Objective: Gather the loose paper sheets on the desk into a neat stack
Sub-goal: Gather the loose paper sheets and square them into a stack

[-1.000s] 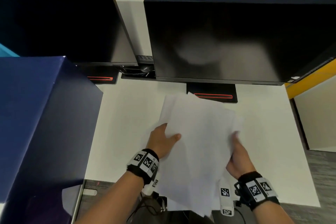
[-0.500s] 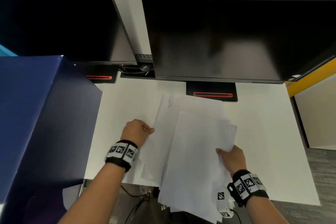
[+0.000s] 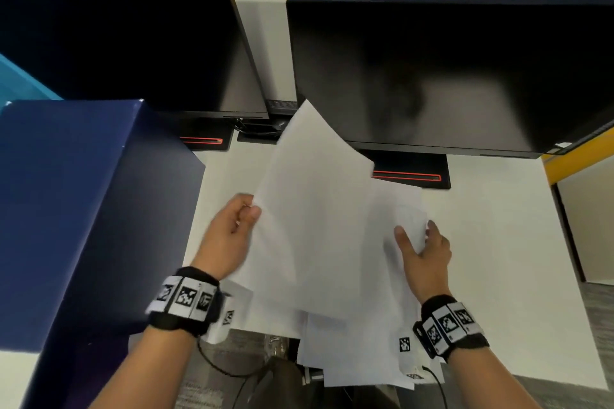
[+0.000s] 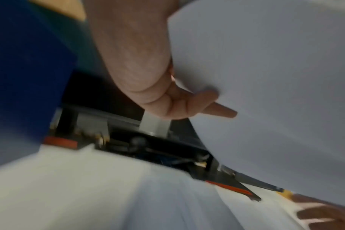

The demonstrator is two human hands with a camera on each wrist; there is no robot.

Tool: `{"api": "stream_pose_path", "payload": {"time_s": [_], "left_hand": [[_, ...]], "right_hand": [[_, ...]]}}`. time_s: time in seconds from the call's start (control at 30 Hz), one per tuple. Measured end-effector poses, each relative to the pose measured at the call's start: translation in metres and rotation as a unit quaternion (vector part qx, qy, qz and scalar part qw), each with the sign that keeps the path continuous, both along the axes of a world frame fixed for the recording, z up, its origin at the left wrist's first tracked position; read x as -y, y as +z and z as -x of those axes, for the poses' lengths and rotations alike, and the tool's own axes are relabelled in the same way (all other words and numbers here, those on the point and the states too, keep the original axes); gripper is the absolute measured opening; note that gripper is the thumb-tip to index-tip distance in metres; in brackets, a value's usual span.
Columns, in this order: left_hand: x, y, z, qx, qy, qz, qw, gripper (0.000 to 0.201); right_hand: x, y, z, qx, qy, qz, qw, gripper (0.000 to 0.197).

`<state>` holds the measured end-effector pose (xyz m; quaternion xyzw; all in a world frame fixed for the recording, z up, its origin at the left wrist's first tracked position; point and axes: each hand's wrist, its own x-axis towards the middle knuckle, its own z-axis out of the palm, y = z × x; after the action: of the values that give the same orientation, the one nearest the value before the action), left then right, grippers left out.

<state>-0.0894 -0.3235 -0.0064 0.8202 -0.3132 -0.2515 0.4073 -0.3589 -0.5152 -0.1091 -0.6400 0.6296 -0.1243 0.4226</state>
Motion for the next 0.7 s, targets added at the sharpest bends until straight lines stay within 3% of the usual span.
{"api": "stream_pose_path", "payload": {"time_s": [0.07, 0.2, 0.3, 0.4, 0.47, 0.6, 0.7], "left_hand": [[0.008, -0.031, 0.023, -0.07, 0.009, -0.034, 0.997, 0.007], [0.014, -0.082, 0.077, -0.107, 0.027, -0.151, 0.982, 0.032], [0.011, -0.1, 0.087, -0.087, 0.072, -0.185, 0.976, 0.032], [0.017, -0.114, 0.069, -0.022, 0.1, -0.233, 0.967, 0.061], [0.032, -0.118, 0.064, -0.042, 0.086, -0.266, 0.959, 0.07], [0.066, -0.126, 0.081, -0.111, 0.008, -0.27, 0.956, 0.077], [0.062, -0.122, 0.075, -0.004, 0.025, -0.315, 0.949, 0.074]], "right_hand": [[-0.002, 0.001, -0.006, 0.016, 0.036, -0.013, 0.999, 0.087], [-0.008, -0.015, -0.001, -0.013, 0.041, -0.036, 0.998, 0.088], [-0.003, -0.023, 0.018, -0.083, 0.007, -0.03, 0.996, 0.074], [0.007, -0.025, 0.034, -0.143, -0.034, -0.062, 0.987, 0.069], [0.012, -0.029, 0.032, -0.136, -0.031, -0.088, 0.986, 0.068], [0.006, -0.027, 0.003, -0.122, 0.052, -0.084, 0.988, 0.064], [0.006, -0.024, 0.006, -0.115, 0.051, -0.08, 0.989, 0.061]]}}
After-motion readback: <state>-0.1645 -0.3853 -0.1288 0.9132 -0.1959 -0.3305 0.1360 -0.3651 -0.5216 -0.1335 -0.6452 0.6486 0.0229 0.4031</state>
